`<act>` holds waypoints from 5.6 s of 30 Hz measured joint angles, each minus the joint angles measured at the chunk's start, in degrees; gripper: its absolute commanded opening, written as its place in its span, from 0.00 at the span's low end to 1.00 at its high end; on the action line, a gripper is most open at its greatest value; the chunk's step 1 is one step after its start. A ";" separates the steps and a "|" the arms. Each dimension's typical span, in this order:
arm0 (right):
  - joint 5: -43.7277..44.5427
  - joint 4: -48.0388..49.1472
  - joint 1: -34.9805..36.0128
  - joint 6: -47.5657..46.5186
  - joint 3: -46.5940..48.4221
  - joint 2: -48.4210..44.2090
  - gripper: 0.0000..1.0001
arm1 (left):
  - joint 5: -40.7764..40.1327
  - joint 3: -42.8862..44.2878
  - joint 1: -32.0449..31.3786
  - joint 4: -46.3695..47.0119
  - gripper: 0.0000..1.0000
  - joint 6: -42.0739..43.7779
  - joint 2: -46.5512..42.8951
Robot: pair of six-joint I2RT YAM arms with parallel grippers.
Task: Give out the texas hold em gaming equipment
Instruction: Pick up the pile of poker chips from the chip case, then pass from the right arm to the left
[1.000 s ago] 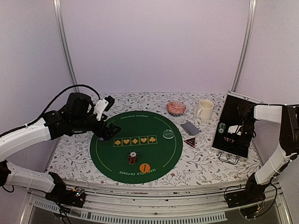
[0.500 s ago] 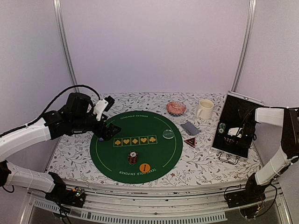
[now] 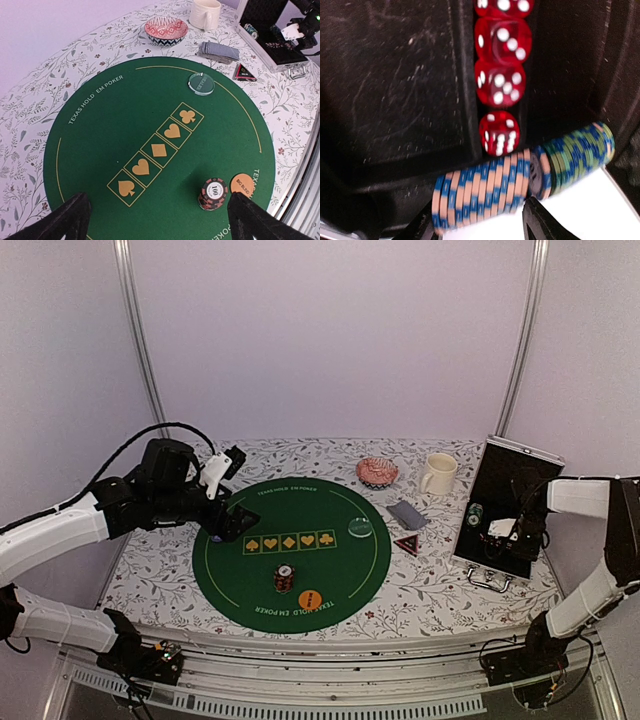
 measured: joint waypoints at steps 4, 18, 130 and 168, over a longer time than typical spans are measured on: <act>-0.11 0.61 0.00 0.07 1.22 3.76 0.56 | 0.15 -0.09 0.00 0.00 0.98 0.00 0.00; -1.77 -1.42 -0.11 1.36 4.50 6.91 0.14 | 0.44 -0.09 0.15 0.00 0.98 0.00 0.00; -65.94 44.78 48.98 124.67 63.76 63.56 0.03 | -2.14 -5.73 3.02 28.24 0.72 -4.92 32.74; -66.53 46.80 47.95 124.72 60.48 61.70 0.76 | 1.84 -1.22 3.48 29.05 0.00 -1.90 40.02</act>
